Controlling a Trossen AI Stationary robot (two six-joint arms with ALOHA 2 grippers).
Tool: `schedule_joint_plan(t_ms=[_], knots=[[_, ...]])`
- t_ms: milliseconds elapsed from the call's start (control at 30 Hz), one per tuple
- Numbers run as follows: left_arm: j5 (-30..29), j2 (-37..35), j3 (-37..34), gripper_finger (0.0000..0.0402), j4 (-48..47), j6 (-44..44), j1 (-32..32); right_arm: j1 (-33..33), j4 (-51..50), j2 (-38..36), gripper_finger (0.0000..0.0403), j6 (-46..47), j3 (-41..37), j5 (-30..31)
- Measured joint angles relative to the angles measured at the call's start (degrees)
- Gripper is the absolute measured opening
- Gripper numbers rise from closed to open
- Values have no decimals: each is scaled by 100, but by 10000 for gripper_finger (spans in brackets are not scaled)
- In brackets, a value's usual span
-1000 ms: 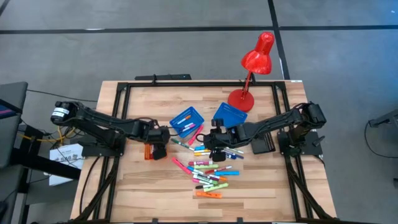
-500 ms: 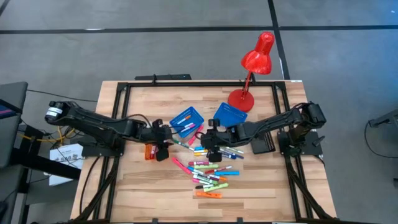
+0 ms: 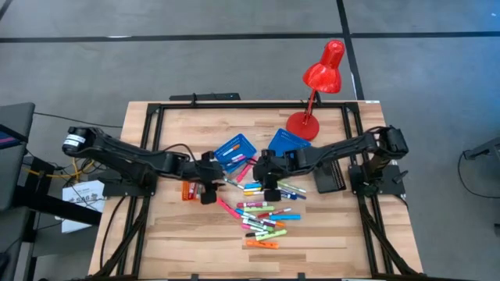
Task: Pick & Place Markers
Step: Put the large light blue highlighter pen into the right blue bin
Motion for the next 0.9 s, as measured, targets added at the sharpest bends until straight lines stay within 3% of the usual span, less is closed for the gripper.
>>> schedule_joint_plan(t_ms=[200,600,900], knots=[[666,374,0,163,459,-4,-2,-103,245,2,123,-27,-609,-18],[460,346,-1,163,537,-2,9,-208,752,46,121,-105,-857,-606],[460,228,0,163,571,-4,9,-216,853,922,121,-358,-758,-616]])
